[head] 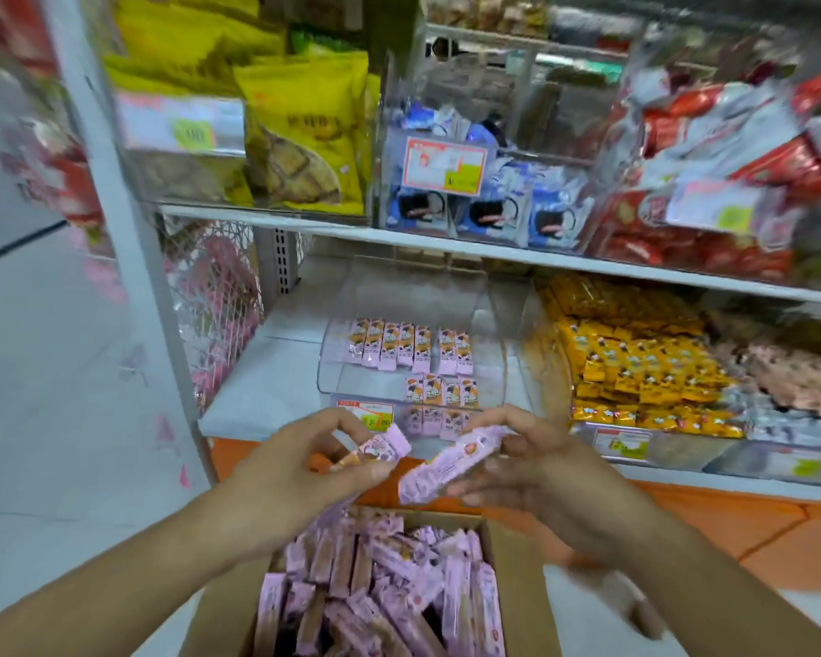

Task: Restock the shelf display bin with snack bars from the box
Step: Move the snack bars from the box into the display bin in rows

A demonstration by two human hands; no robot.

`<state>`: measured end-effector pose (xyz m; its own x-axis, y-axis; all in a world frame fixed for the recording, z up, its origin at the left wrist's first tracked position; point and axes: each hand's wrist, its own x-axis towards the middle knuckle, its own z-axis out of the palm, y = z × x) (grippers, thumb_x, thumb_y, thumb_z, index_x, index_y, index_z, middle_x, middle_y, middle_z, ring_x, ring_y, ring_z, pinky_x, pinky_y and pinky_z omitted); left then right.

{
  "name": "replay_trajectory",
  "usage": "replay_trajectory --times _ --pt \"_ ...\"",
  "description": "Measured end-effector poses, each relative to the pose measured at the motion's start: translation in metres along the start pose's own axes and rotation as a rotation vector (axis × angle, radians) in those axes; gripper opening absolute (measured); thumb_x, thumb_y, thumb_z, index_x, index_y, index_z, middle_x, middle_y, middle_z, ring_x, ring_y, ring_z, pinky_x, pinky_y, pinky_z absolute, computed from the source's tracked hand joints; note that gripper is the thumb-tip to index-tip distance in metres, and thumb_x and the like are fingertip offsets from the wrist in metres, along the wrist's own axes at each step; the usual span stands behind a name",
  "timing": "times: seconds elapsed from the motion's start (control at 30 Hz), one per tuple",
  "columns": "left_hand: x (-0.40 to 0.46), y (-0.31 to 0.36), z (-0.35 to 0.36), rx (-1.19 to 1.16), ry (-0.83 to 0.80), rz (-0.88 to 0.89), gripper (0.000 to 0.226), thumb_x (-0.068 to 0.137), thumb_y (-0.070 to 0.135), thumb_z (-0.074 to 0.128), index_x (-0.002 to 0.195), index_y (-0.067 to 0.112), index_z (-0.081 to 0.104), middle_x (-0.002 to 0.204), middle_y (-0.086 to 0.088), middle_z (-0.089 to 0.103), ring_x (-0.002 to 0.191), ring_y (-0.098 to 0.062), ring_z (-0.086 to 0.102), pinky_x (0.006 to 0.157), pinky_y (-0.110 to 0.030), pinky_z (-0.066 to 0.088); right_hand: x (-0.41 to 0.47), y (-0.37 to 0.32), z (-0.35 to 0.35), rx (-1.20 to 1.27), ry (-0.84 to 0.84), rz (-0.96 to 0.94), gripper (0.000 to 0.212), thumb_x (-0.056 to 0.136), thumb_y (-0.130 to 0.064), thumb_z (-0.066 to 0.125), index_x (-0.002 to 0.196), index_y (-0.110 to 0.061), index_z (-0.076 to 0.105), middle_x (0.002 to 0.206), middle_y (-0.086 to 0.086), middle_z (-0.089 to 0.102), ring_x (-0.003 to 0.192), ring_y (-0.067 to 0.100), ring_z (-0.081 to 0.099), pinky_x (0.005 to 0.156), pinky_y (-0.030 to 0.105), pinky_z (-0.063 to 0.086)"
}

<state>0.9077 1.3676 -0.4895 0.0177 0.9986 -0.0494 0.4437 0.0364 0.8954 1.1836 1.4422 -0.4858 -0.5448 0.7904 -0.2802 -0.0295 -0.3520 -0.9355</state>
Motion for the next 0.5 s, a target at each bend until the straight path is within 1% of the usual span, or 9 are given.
replay_trajectory --times 0.1,0.13,0.2,0.23,0.3,0.33,0.4,0.43,0.5 --pt "-0.016 0.019 -0.003 -0.123 0.037 -0.033 0.041 0.080 0.060 0.072 0.109 0.032 0.066 0.099 -0.002 0.073 0.072 -0.004 0.060 0.063 -0.014 0.041 -0.011 -0.010 0.013 0.114 -0.003 -0.049 0.028 0.091 0.008 0.063 0.118 0.000 0.061 0.119 0.035 0.069 0.107 0.055 0.069 0.089 0.043 0.064" --pt "-0.018 0.020 -0.003 -0.162 0.027 -0.047 0.042 0.081 0.061 0.071 0.113 0.034 0.066 0.101 -0.002 0.074 0.077 -0.004 0.064 0.067 -0.012 0.045 -0.013 -0.012 0.018 0.119 0.008 -0.080 0.023 0.090 0.001 0.067 0.112 -0.002 0.063 0.119 0.031 0.071 0.107 0.055 0.069 0.086 0.042 0.064" --pt "-0.019 0.023 -0.002 -0.228 0.018 -0.094 0.042 0.082 0.060 0.072 0.118 0.040 0.067 0.107 0.001 0.076 0.093 -0.004 0.070 0.079 -0.020 0.052 -0.014 -0.010 0.025 0.090 0.057 -0.148 0.017 0.089 -0.011 0.074 0.100 -0.002 0.064 0.117 0.024 0.069 0.104 0.055 0.070 0.080 0.041 0.062" --pt "-0.018 0.025 -0.003 -0.253 0.019 -0.114 0.037 0.084 0.055 0.073 0.118 0.042 0.068 0.108 0.000 0.076 0.093 -0.004 0.071 0.077 -0.022 0.052 -0.013 -0.009 0.027 0.057 0.091 -0.174 0.018 0.090 -0.011 0.077 0.096 -0.001 0.063 0.114 0.026 0.065 0.103 0.054 0.071 0.080 0.043 0.061" --pt "-0.015 0.029 -0.008 -0.309 0.014 -0.135 0.024 0.091 0.035 0.073 0.115 0.040 0.073 0.109 -0.008 0.074 0.075 -0.006 0.068 0.059 -0.016 0.048 -0.008 -0.009 0.028 -0.046 0.165 -0.219 0.021 0.090 -0.012 0.079 0.093 0.001 0.063 0.108 0.025 0.061 0.102 0.046 0.073 0.082 0.045 0.059" --pt "-0.014 0.030 -0.013 -0.327 0.009 -0.138 0.025 0.092 0.027 0.073 0.113 0.039 0.076 0.111 -0.010 0.072 0.071 -0.009 0.066 0.054 -0.015 0.047 -0.006 -0.010 0.026 -0.100 0.196 -0.236 0.021 0.087 -0.014 0.079 0.094 0.000 0.065 0.107 0.020 0.063 0.101 0.038 0.074 0.086 0.046 0.060" --pt "-0.012 0.032 -0.025 -0.315 -0.032 -0.121 0.031 0.089 0.022 0.075 0.114 0.042 0.077 0.111 -0.007 0.070 0.070 -0.016 0.063 0.057 -0.020 0.048 -0.001 -0.014 0.022 -0.197 0.241 -0.260 0.020 0.081 -0.018 0.078 0.098 -0.009 0.072 0.112 0.006 0.068 0.094 0.027 0.074 0.098 0.057 0.057" --pt "-0.010 0.032 -0.030 -0.286 -0.049 -0.111 0.033 0.088 0.023 0.076 0.115 0.043 0.077 0.110 -0.002 0.071 0.070 -0.015 0.062 0.062 -0.022 0.049 0.001 -0.016 0.020 -0.233 0.262 -0.268 0.021 0.080 -0.017 0.079 0.101 -0.015 0.074 0.117 0.002 0.069 0.094 0.025 0.075 0.104 0.062 0.052" --pt "-0.006 0.031 -0.038 -0.216 -0.070 -0.108 0.036 0.082 0.028 0.080 0.113 0.047 0.076 0.107 0.014 0.074 0.070 -0.005 0.065 0.069 -0.022 0.048 0.004 -0.019 0.017 -0.267 0.304 -0.281 0.033 0.076 -0.015 0.086 0.106 -0.024 0.076 0.121 0.000 0.070 0.098 0.029 0.076 0.107 0.063 0.049"
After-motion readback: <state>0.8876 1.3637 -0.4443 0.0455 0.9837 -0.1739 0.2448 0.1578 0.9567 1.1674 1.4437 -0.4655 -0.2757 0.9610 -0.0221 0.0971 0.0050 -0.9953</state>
